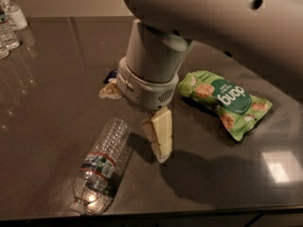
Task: Pick water bottle
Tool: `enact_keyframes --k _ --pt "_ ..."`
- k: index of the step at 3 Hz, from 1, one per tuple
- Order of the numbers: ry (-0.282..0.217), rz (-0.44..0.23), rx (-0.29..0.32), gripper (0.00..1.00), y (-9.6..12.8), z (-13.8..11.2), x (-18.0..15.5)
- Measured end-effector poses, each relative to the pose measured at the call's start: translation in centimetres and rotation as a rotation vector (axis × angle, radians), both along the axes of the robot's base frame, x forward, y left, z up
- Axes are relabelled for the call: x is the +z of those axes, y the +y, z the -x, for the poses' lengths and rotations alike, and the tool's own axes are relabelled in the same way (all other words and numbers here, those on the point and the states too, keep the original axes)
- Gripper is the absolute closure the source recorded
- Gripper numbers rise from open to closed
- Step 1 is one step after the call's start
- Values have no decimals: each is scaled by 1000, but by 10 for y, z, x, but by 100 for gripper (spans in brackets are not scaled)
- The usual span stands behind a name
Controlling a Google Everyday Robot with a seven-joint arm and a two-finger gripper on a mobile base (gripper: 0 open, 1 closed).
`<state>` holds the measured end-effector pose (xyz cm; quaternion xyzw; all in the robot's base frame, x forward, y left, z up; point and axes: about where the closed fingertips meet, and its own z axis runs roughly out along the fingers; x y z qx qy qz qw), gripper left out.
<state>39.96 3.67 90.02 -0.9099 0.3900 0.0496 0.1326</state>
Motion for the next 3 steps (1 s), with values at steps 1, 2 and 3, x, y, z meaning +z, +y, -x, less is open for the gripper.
enact_keyframes --k 1,2,3 --pt "11 9 115 0 20 6 -13" --pt "14 22 199 0 32 10 -23" --pt "8 55 311 0 46 15 -33"
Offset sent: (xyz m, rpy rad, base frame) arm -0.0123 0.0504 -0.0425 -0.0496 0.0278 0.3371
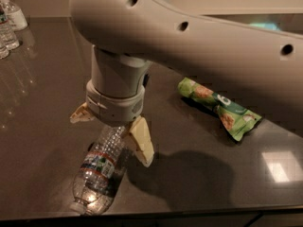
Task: Pick water bottle
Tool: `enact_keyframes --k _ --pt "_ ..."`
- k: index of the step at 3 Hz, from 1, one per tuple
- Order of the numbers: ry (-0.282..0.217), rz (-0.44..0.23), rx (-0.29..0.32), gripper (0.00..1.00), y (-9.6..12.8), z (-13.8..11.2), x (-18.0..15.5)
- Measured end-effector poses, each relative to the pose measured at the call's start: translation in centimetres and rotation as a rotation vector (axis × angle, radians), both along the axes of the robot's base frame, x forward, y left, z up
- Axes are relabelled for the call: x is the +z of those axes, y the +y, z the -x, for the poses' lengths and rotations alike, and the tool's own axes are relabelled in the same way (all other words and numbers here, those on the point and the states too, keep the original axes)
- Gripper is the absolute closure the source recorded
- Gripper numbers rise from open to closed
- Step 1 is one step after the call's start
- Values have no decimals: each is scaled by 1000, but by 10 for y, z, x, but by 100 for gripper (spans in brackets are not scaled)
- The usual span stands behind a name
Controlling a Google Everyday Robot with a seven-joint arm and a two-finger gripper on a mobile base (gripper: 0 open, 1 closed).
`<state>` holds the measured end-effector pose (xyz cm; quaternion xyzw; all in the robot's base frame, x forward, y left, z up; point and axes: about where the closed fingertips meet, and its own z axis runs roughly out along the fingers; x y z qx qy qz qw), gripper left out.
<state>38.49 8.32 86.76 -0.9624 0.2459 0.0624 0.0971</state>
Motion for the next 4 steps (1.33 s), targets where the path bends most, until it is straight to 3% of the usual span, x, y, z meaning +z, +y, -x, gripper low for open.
enact_keyframes --k 1,3,4 --pt "1 46 87 0 9 1 -8" --pt "20 107 157 0 8 4 -25" --pt "11 106 149 18 7 6 -28"
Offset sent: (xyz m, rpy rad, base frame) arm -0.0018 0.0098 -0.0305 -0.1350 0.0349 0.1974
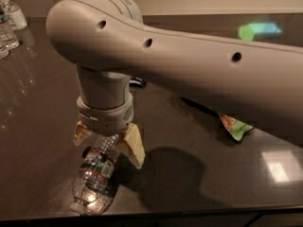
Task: Pick water bottle
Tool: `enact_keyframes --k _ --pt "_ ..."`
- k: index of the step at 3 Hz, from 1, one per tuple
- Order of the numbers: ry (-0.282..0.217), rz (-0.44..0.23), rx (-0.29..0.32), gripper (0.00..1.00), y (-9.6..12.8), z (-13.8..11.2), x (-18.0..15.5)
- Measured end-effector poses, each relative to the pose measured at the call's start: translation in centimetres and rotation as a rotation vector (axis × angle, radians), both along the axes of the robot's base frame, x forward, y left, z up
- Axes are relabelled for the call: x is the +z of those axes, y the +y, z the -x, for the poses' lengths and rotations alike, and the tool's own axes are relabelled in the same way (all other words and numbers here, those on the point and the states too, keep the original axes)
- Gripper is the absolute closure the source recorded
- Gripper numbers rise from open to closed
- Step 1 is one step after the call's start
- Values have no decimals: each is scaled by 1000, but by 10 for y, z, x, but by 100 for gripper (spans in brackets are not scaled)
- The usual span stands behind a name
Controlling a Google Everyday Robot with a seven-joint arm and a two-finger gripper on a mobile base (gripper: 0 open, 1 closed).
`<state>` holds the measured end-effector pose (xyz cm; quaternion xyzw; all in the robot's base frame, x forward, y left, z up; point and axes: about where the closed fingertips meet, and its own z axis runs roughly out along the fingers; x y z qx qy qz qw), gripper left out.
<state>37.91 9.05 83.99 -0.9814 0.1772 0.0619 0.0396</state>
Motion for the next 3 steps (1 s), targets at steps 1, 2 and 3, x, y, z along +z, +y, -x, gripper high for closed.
enact_keyframes --k 1,2,3 --pt "-6 -1 -5 42 -1 1 -1" --pt "-17 -1 3 64 -1 -2 7" --pt "-27 -12 11 88 -1 -7 26"
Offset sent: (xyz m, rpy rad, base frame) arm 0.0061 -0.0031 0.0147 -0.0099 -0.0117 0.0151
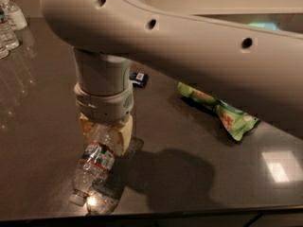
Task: Pick water bottle
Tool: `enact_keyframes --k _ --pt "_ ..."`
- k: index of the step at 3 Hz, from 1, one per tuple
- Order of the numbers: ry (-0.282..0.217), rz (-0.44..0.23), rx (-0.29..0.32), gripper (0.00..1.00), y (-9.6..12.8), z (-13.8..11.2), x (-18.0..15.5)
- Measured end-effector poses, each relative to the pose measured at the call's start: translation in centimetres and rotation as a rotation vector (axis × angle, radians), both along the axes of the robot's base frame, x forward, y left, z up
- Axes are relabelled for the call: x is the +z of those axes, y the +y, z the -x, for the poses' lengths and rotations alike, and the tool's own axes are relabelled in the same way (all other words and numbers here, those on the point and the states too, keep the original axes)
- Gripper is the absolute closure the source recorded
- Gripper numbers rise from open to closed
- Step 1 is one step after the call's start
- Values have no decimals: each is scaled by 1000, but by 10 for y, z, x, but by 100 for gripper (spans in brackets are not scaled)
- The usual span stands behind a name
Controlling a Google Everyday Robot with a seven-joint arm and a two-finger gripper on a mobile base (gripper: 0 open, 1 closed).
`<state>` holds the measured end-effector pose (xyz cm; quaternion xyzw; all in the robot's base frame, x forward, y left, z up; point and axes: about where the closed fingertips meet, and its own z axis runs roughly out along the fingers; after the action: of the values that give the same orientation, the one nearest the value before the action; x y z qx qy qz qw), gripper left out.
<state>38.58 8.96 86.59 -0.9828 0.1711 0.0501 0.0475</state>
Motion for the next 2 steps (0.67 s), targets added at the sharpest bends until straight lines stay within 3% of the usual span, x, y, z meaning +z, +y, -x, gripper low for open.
enact_keyframes --k 1,2 --pt "17 -24 6 100 -1 -11 25" --pt "40 -71 -9 100 0 -27 57"
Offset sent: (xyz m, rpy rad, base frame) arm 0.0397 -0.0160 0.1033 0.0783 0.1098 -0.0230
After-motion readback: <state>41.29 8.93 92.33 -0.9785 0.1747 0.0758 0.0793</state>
